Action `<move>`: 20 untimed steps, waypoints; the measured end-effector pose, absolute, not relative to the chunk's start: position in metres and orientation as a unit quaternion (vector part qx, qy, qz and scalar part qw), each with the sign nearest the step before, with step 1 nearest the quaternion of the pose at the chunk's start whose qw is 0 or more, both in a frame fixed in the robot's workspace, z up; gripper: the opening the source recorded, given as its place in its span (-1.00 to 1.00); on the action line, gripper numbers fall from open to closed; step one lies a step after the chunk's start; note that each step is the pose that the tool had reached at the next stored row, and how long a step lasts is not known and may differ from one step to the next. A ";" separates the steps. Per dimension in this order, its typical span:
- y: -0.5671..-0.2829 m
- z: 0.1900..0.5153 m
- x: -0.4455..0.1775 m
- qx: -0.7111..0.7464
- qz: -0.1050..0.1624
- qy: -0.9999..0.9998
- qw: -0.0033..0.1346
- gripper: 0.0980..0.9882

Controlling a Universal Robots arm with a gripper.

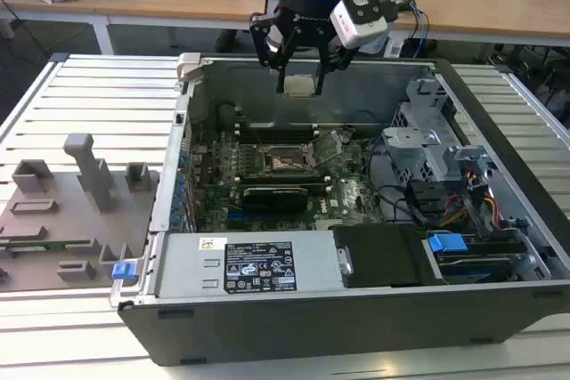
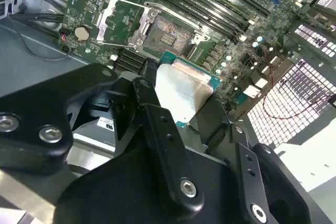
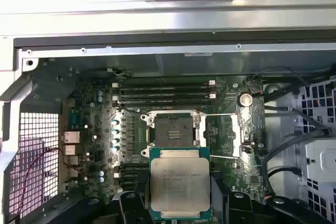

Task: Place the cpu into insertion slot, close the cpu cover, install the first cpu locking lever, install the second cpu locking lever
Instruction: 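Place the cpu into insertion slot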

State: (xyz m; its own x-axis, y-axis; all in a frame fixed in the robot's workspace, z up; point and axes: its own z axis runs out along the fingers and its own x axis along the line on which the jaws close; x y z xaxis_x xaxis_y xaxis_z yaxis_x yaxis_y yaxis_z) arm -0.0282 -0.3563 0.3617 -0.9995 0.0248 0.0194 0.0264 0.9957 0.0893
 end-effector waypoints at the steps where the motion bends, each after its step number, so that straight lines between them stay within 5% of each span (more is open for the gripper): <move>1: -0.356 0.361 -0.028 -0.013 -0.045 -0.999 0.009 0.00; 20: -0.356 0.339 -0.028 -0.013 -0.045 -0.999 0.009 0.00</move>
State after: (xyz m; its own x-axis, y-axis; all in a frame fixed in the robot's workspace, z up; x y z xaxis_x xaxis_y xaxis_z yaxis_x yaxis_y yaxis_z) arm -0.0282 -0.3563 0.3391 -0.9995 0.0248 0.0193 0.0264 0.9957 0.0893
